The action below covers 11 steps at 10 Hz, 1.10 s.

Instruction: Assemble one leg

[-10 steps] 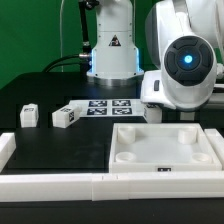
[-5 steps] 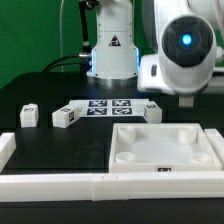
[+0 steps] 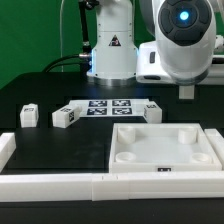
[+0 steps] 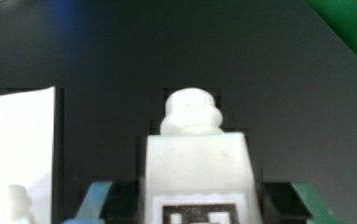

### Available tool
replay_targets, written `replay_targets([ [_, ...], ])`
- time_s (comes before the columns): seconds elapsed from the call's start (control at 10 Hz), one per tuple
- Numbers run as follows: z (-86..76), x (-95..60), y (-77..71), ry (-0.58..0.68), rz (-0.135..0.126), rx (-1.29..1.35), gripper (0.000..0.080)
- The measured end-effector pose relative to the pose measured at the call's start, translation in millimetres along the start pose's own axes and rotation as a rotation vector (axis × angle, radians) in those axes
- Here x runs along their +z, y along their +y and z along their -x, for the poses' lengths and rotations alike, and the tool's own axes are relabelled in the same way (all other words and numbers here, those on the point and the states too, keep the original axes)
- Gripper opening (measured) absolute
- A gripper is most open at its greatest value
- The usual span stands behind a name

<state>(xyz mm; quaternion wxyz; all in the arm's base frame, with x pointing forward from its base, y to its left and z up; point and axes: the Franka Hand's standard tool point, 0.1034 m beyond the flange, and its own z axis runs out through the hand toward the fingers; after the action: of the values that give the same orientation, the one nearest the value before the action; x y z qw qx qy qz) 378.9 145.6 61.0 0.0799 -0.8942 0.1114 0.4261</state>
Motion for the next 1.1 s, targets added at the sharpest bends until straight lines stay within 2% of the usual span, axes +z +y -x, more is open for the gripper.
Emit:
replay_targets([
  [0.2,1.3,-4.5,-2.0,0.222,-0.009,-0.014,0.0290],
  [0.3,4.5,-13.4,1.8,0.262,-0.005,-0.036,0.0290],
  [0.4,-0.9,-35.9,1.6,0.357,-0.015,-0.047,0.0290],
  [0.6,-5.1,-68.5,-6.2,0.497,-0.031,-0.077,0.0290],
  [0.9,-8.2,-68.1,-10.6,0.799,-0.055,-0.091,0.0290],
  [1.0,-8.7,-66.1,-11.0,0.841,-0.056,-0.100,0.0290],
  [1.1,-21.3,-77.6,-12.8,0.978,-0.050,-0.147,0.0290],
])
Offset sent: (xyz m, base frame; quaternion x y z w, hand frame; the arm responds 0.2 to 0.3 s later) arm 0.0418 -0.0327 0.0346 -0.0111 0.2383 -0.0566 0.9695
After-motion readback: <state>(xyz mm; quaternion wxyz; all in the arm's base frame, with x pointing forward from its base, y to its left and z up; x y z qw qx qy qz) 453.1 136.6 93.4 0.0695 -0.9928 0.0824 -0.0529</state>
